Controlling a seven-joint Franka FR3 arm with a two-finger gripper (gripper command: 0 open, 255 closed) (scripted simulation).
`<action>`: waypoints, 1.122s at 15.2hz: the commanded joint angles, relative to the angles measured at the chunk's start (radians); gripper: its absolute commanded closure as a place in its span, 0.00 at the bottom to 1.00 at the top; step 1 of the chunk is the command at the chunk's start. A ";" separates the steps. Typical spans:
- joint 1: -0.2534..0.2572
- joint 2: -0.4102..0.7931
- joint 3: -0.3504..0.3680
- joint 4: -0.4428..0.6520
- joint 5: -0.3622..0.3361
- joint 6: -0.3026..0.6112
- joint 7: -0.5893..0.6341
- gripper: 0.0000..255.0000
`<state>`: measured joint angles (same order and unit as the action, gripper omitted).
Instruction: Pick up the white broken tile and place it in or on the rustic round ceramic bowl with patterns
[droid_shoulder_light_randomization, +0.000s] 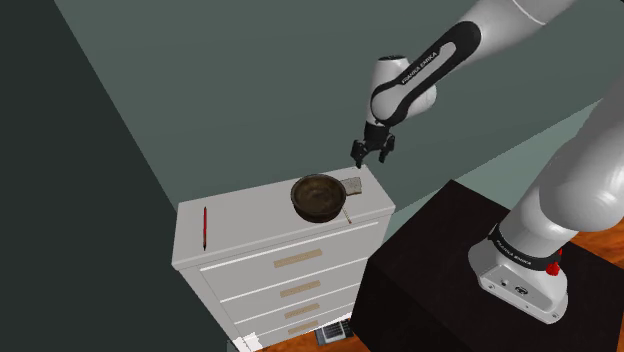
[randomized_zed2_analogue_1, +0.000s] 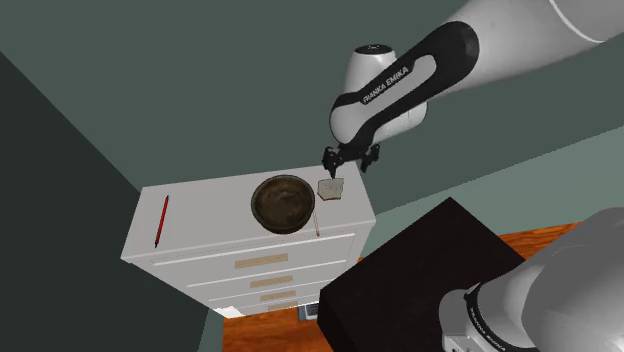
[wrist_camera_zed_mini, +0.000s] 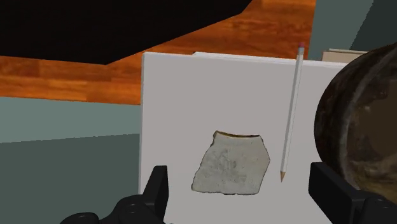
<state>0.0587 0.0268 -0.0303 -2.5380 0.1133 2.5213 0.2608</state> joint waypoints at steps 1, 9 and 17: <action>0.004 0.091 0.006 0.031 0.033 0.050 0.000 0.00; -0.006 0.364 0.048 0.146 0.140 0.180 -0.011 0.00; -0.012 0.457 0.067 0.164 0.163 0.256 -0.028 0.00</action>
<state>0.0461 0.4804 0.0354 -2.3753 0.2754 2.7749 0.2334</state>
